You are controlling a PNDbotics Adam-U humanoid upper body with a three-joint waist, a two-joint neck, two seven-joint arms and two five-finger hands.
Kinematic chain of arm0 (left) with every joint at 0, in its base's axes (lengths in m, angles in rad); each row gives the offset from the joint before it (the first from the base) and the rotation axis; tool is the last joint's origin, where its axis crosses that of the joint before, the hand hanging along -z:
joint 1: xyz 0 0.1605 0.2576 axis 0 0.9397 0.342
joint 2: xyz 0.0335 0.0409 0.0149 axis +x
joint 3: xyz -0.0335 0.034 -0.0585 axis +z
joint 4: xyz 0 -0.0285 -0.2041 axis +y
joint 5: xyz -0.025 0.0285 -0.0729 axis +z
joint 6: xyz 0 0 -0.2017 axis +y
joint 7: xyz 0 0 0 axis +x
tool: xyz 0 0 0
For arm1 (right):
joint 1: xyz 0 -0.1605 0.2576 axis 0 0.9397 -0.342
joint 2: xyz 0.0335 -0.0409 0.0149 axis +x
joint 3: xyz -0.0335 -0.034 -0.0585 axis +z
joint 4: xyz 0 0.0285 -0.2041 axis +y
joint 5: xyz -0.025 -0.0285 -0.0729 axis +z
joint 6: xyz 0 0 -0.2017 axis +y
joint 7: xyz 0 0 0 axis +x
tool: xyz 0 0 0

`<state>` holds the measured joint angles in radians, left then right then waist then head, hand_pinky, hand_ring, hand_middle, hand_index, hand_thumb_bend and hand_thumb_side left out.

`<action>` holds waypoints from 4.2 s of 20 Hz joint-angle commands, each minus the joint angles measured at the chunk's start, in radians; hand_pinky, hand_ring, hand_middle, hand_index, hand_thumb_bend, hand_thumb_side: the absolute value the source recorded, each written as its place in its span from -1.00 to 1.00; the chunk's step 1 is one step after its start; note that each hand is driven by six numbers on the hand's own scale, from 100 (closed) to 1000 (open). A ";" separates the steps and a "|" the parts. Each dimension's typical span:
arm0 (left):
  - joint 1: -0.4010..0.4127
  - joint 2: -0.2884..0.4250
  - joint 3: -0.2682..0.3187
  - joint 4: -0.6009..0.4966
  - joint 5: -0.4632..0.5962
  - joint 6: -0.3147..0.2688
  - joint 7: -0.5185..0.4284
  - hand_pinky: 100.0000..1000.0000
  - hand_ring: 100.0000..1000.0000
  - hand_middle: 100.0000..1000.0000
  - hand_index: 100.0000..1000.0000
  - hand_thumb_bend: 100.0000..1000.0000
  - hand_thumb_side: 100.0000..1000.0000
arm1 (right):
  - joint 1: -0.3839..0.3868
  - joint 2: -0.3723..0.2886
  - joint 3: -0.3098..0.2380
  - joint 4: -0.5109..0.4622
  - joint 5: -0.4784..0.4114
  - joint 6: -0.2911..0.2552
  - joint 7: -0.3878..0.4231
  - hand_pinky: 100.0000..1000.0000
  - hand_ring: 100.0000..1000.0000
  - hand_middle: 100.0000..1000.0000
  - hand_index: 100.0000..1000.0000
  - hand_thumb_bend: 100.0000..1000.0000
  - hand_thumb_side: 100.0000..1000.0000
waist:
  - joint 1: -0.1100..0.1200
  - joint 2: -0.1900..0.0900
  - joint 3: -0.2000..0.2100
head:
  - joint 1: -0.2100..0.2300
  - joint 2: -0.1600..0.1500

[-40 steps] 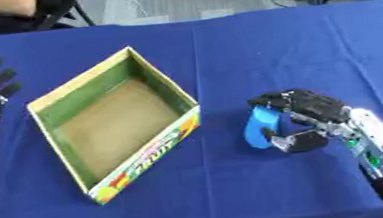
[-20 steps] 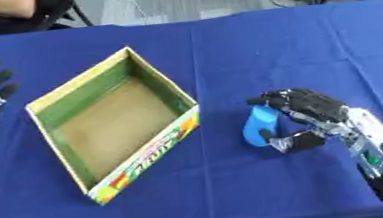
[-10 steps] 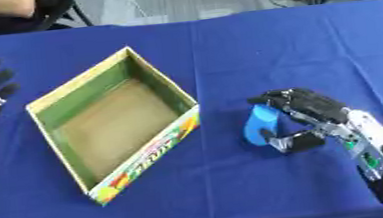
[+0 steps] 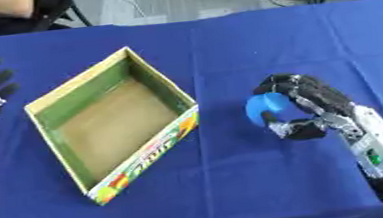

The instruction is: Pick up objects on the table and place them in the box.

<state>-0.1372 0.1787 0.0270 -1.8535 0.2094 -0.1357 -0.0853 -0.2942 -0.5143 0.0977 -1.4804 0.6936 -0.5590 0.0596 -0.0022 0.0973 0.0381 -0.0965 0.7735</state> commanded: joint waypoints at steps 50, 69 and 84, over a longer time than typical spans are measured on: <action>-0.008 0.010 -0.034 -0.001 0.013 0.005 -0.039 0.73 0.70 0.70 0.66 0.93 1.00 | -0.633 0.252 0.135 0.382 -0.045 -0.083 0.205 -1.00 -0.96 -0.68 -0.33 -1.00 -0.64 | 0.004 -0.008 0.030 | -0.072 -0.004; -0.021 0.002 -0.053 -0.022 0.024 0.008 -0.058 0.73 0.70 0.70 0.66 0.93 1.00 | -0.687 0.321 0.163 0.415 0.169 -0.167 0.279 1.00 1.00 1.00 1.00 -0.63 0.98 | 0.009 -0.007 0.050 | -0.080 -0.004; -0.018 0.008 -0.038 -0.020 0.018 0.005 -0.045 0.73 0.71 0.70 0.66 0.93 1.00 | -0.534 0.207 0.141 0.259 0.145 -0.134 0.146 1.00 1.00 1.00 1.00 -1.00 0.90 | 0.005 -0.005 0.020 | -0.037 -0.004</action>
<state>-0.1458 0.1775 -0.0201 -1.8564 0.2268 -0.1295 -0.1342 -0.8161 -0.2732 0.2517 -1.1731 0.8573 -0.7001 0.2233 0.0022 0.1029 0.0562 -0.1463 0.7735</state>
